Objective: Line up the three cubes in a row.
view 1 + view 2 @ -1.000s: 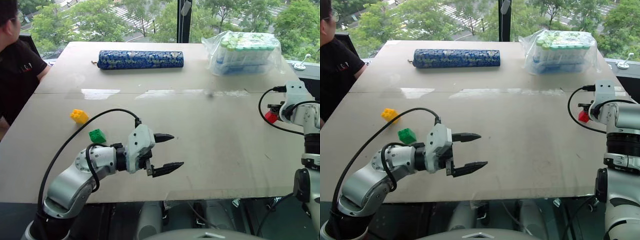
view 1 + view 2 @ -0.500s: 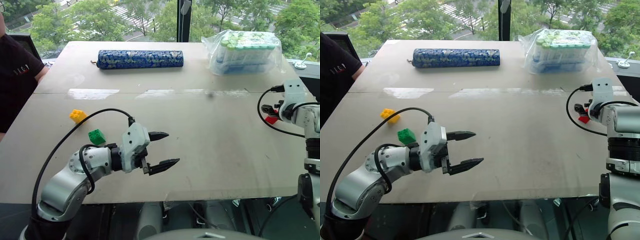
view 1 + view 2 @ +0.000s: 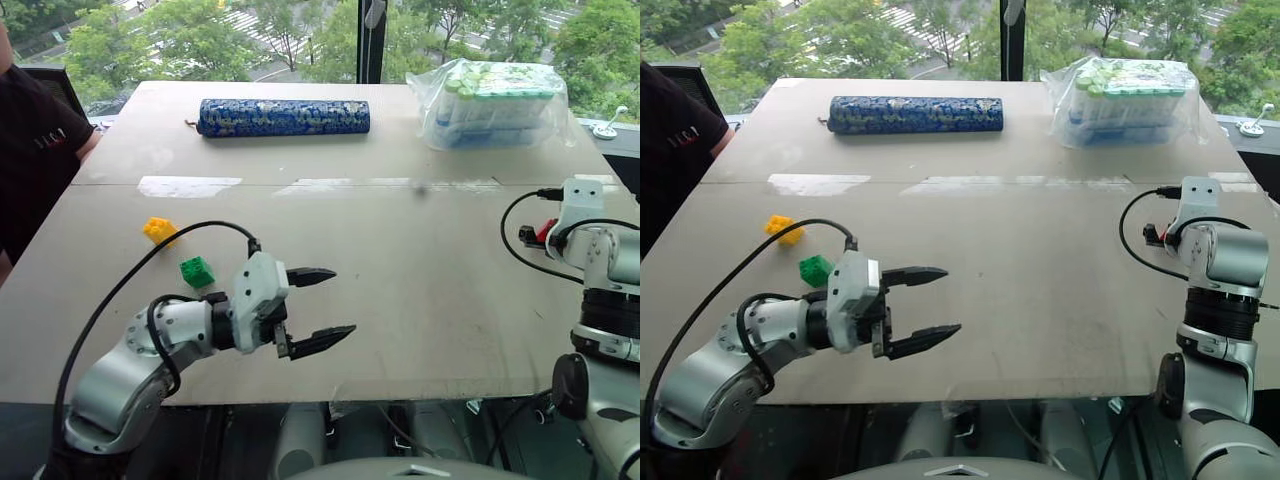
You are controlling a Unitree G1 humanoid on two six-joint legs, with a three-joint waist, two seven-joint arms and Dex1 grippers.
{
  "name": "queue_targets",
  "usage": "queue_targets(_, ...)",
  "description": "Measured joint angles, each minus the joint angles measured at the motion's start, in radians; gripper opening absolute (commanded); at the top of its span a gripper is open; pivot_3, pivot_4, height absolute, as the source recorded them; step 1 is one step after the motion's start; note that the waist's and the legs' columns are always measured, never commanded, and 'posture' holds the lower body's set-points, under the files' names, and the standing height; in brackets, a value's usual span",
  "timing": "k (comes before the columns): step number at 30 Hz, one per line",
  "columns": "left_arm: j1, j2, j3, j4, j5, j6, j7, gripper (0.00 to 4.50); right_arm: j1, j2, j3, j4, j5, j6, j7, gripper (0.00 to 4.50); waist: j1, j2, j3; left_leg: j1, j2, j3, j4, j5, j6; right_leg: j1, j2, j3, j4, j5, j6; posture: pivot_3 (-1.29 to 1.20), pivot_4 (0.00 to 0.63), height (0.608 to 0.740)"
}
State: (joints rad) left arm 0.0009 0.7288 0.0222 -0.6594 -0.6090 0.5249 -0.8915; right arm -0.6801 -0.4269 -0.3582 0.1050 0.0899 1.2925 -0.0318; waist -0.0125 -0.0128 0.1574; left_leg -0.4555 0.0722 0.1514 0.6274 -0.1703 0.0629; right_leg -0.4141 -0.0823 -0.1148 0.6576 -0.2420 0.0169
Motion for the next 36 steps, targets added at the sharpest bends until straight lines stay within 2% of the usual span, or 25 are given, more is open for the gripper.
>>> queue_targets(3, -0.002, -0.002, -0.004, 0.005, 0.007, 0.0, 0.005, 4.5, -0.006, 0.001, -0.008, 0.071, -0.01, -0.064, -0.022, 3.66, -0.002, 0.0, 0.0, 0.0, 0.001, 0.0, -0.001, 0.0, 0.0, 0.0, 0.002, 0.001, 0.0, 0.001, 0.002, 0.0, 0.15, 0.74)
queue_targets(5, -0.003, -0.002, -0.004, 0.005, 0.01, 0.0, 0.014, 4.5, -0.017, 0.002, -0.01, 0.113, -0.012, -0.105, -0.028, 2.7, -0.002, 0.0, 0.0, 0.0, 0.001, 0.0, -0.002, 0.0, 0.0, 0.0, 0.003, 0.001, 0.0, 0.001, 0.002, 0.0, 0.15, 0.74)
queue_targets(7, -0.003, -0.003, -0.004, 0.004, 0.01, 0.004, 0.025, 4.5, -0.024, 0.002, -0.009, 0.141, -0.013, -0.139, -0.029, 1.95, -0.002, 0.001, 0.0, 0.001, 0.001, 0.0, -0.002, 0.0, 0.0, 0.0, 0.003, 0.001, 0.0, 0.001, 0.002, 0.0, 0.15, 0.74)
queue_targets(8, -0.003, -0.002, -0.004, 0.003, 0.009, 0.011, 0.031, 4.5, -0.025, 0.001, -0.006, 0.153, -0.013, -0.158, -0.028, 1.38, -0.003, 0.001, 0.0, 0.001, 0.001, 0.0, -0.002, 0.0, 0.0, 0.0, 0.003, 0.001, 0.0, 0.001, 0.002, 0.0, 0.15, 0.74)
queue_targets(11, -0.003, -0.002, 0.0, -0.001, 0.002, 0.029, 0.048, 4.5, -0.025, -0.004, 0.009, 0.173, -0.014, -0.188, -0.016, 1.31, -0.003, 0.001, 0.0, 0.001, 0.001, 0.0, -0.001, 0.0, 0.0, 0.0, 0.003, 0.002, 0.0, 0.001, 0.003, 0.0, 0.15, 0.74)
queue_targets(13, -0.003, -0.002, 0.005, -0.008, -0.008, 0.043, 0.06, 4.5, -0.012, -0.034, 0.057, 0.179, -0.011, -0.234, 0.051, 1.31, -0.004, 0.001, 0.0, 0.001, 0.001, 0.0, -0.001, 0.0, 0.0, 0.0, 0.003, 0.002, 0.0, 0.001, 0.003, 0.0, 0.15, 0.74)
queue_targets(15, -0.001, 0.0, 0.015, -0.022, -0.021, 0.053, 0.069, 4.5, 0.034, -0.069, 0.12, 0.149, 0.027, -0.342, 0.215, 1.31, -0.003, 0.001, 0.0, 0.001, 0.001, 0.0, -0.001, 0.0, 0.0, 0.0, 0.003, 0.002, -0.001, 0.001, 0.003, 0.0, 0.15, 0.74)
queue_targets(17, 0.006, 0.001, 0.031, -0.028, -0.032, 0.059, 0.072, 4.5, 0.083, -0.078, 0.181, 0.079, 0.12, -0.444, 0.449, 1.31, -0.005, 0.001, 0.001, 0.001, 0.002, 0.0, -0.002, 0.0, 0.0, 0.0, 0.004, 0.003, -0.001, 0.001, 0.003, 0.0, 0.15, 0.74)
queue_targets(18, 0.01, 0.001, 0.039, -0.03, -0.042, 0.06, 0.072, 4.5, 0.092, -0.08, 0.202, 0.059, 0.143, -0.46, 0.508, 1.31, -0.007, 0.001, 0.001, 0.001, 0.002, 0.0, -0.002, 0.0, 0.0, 0.0, 0.004, 0.003, -0.001, 0.001, 0.003, 0.0, 0.15, 0.74)
queue_targets(19, 0.042, 0.006, 0.067, -0.04, -0.069, 0.062, 0.063, 4.5, 0.107, -0.12, 0.275, 0.017, 0.191, -0.505, 0.678, 1.31, -0.008, 0.002, 0.002, 0.001, 0.003, 0.0, -0.003, 0.0, 0.0, 0.0, 0.005, 0.004, 0.0, 0.001, 0.003, 0.0, 0.15, 0.74)
queue_targets(20, 0.065, 0.014, 0.08, -0.041, -0.077, 0.062, 0.055, 4.5, 0.109, -0.139, 0.308, -0.006, 0.212, -0.528, 0.763, 1.31, -0.008, 0.003, 0.002, 0.002, 0.003, 0.0, -0.003, 0.0, 0.0, 0.0, 0.005, 0.004, -0.001, 0.001, 0.003, 0.0, 0.15, 0.74)
queue_targets(22, 0.127, 0.039, 0.131, -0.038, -0.099, 0.061, 0.021, 4.5, 0.074, -0.194, 0.436, -0.025, 0.219, -0.647, 1.001, 1.31, -0.009, 0.003, 0.002, 0.003, 0.003, 0.0, -0.004, 0.0, 0.0, 0.0, 0.005, 0.003, -0.001, 0.001, 0.002, 0.0, 0.15, 0.74)
queue_targets(25, 0.185, 0.07, 0.209, -0.036, -0.118, 0.054, -0.019, 4.5, -0.012, -0.191, 0.591, 0.016, 0.177, -0.805, 1.205, 1.31, -0.006, 0.003, 0.003, 0.003, 0.004, -0.001, -0.003, 0.0, 0.0, 0.0, 0.001, 0.001, -0.002, -0.001, -0.001, 0.0, 0.15, 0.74)
queue_targets(27, 0.251, 0.084, 0.255, -0.034, -0.12, 0.038, -0.049, 4.5, -0.056, -0.168, 0.678, 0.07, 0.13, -0.884, 1.283, 1.31, -0.004, 0.003, 0.002, 0.003, 0.004, -0.002, -0.003, 0.0, 0.0, 0.0, -0.001, 0.0, -0.002, -0.001, -0.001, 0.0, 0.15, 0.74)
queue_targets(29, 0.272, 0.089, 0.267, -0.031, -0.12, 0.036, -0.061, 4.5, -0.061, -0.157, 0.711, 0.087, 0.111, -0.909, 1.308, 1.31, 0.003, 0.004, 0.003, 0.001, 0.002, -0.003, -0.003, 0.0, 0.0, 0.0, -0.005, -0.002, -0.002, -0.001, -0.001, 0.0, 0.15, 0.74)
queue_targets(30, 0.324, 0.091, 0.315, -0.026, -0.116, 0.017, -0.084, 4.5, -0.096, -0.119, 0.773, 0.129, 0.058, -0.94, 1.325, 1.31, 0.004, 0.005, 0.004, -0.002, 0.001, -0.004, -0.002, 0.0, -0.001, -0.001, -0.008, -0.003, -0.005, 0.0, -0.003, 0.0, 0.15, 0.74)
queue_targets(36, 0.385, 0.091, 0.378, -0.024, -0.101, -0.011, -0.102, 4.5, -0.135, -0.082, 0.831, 0.15, -0.038, -0.929, 1.304, 1.31, 0.001, 0.005, 0.004, -0.005, 0.001, -0.006, -0.003, 0.002, -0.005, -0.002, -0.008, -0.007, -0.007, 0.002, -0.005, 0.0, 0.15, 0.74)
